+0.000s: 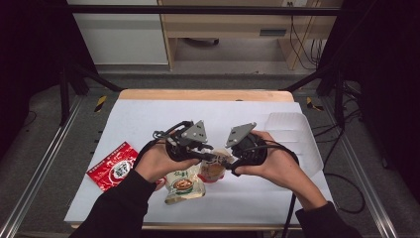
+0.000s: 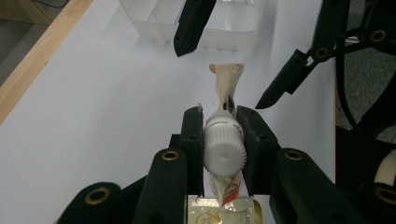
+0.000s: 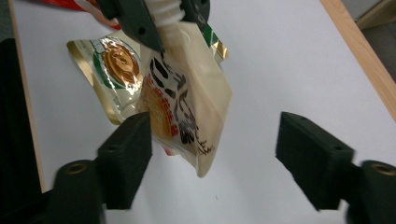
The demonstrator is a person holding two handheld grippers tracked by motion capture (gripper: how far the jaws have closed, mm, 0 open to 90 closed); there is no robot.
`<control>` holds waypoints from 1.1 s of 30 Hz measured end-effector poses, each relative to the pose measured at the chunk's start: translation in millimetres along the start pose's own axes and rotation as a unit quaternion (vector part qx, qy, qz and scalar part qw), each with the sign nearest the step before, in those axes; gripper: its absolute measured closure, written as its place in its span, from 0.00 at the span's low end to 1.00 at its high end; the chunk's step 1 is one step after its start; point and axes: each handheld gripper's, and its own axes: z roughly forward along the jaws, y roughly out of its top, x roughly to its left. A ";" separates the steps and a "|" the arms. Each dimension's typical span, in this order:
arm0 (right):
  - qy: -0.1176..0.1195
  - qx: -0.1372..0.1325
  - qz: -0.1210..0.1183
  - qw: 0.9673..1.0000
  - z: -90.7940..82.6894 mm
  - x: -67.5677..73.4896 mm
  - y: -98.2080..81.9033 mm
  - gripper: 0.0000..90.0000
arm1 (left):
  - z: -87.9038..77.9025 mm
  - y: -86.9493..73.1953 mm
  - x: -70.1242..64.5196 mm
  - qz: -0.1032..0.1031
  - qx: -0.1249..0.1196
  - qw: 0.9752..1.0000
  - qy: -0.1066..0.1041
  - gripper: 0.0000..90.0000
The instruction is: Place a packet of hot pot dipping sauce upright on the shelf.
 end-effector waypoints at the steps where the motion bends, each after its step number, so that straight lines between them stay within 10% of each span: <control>1: 0.004 0.000 0.001 1.000 0.8 0.0 1.5 0.43 | -0.1 -0.1 0.0 0.001 0.000 1.000 0.000 0.82; 10: 0.014 0.015 -0.015 1.000 2.9 4.3 9.2 0.87 | 0.3 -2.0 0.2 0.000 -0.001 1.000 -0.003 0.82; 21: 0.001 0.037 -0.008 0.999 -5.1 2.7 17.3 0.98 | 2.4 -7.2 3.9 -0.018 -0.028 0.999 -0.001 0.78; 33: -0.021 0.050 -0.003 0.999 -19.6 -16.9 15.4 0.97 | -2.5 -17.2 1.5 -0.042 -0.041 0.997 0.053 0.27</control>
